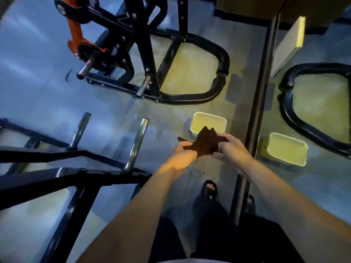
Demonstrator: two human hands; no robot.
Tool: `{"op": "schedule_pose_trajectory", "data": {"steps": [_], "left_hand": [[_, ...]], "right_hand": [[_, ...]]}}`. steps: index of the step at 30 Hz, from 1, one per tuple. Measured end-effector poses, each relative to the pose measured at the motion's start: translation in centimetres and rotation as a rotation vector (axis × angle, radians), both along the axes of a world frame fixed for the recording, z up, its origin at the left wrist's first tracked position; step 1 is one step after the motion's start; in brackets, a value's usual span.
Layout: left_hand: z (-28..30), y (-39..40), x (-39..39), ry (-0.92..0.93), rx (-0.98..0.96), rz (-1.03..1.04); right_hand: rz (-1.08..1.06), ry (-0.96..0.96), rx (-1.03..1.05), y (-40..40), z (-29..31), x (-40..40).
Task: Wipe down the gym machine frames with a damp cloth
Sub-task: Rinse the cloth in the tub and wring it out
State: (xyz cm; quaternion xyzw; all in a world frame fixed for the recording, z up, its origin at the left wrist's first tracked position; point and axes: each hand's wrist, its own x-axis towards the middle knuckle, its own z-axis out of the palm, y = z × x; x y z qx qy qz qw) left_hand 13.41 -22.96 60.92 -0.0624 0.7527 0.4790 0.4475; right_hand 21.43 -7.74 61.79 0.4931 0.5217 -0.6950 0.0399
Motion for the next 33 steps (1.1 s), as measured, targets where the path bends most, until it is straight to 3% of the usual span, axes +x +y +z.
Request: {"op": "schedule_pose_trajectory", "data": {"steps": [3, 8, 11, 19, 23, 29, 33], "left_hand": [[-1.3, 2.5, -3.0, 0.147, -0.069, -0.256], [-6.1, 5.7, -7.9, 0.376, -0.247, -0.646], [-9.7, 7.4, -10.2, 0.439, -0.270, -0.794], [-20.2, 12.3, -13.5, 0.659, -0.281, -0.813], [-27.7, 15.0, -15.0, 0.610, -0.204, -0.735], [-41.2, 20.1, -17.8, 0.547, -0.139, -0.444], [-50.2, 23.2, -20.3, 0.524, -0.113, -0.434]], "right_hand": [[0.200, -0.018, 0.120, 3.4, -2.2, -1.8], [0.560, -0.101, 0.561, 8.3, -6.1, -4.0], [0.665, -0.147, 0.639, 10.0, -8.4, -5.2], [0.698, -0.227, 0.702, 16.2, -18.0, -7.9], [0.686, -0.215, 0.657, 19.8, -25.4, -9.2], [0.491, -0.184, 0.595, 24.3, -39.7, -11.9], [0.375, -0.145, 0.566, 26.0, -49.0, -13.7]]}}
